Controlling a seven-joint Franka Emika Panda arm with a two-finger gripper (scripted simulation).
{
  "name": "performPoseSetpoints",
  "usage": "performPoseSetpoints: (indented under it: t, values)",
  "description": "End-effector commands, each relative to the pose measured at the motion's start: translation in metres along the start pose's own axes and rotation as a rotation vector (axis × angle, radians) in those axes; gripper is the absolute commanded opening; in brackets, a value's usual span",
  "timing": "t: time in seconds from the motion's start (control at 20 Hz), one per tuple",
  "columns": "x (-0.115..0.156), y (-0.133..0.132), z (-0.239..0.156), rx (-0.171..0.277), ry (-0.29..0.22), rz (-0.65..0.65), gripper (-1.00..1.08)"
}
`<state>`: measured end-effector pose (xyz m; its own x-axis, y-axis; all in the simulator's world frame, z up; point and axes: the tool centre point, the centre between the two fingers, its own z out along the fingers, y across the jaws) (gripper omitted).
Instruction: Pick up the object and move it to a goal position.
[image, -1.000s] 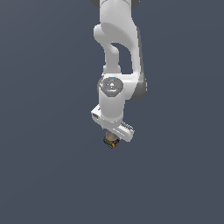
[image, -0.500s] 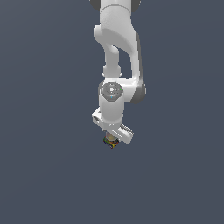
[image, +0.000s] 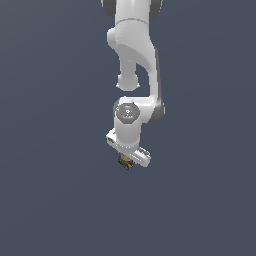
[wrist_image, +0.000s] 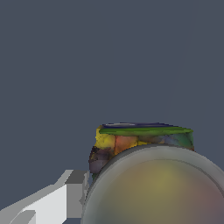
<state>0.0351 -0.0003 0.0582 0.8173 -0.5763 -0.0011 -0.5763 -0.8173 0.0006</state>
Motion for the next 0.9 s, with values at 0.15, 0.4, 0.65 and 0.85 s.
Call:
performPoseSetpoints:
  t: [0.15,0.4,0.65,0.85]
  values:
    - [0.001,0.0,0.0,0.001,0.001,0.0,-1.0]
    - [0.001,0.0,0.0,0.001,0.001,0.0,-1.0]
    - [-0.001,-0.001,-0.005,0.001,0.0,0.0,-1.0]
    - [-0.004,-0.003,-0.019,0.001,0.0,0.0,-1.0]
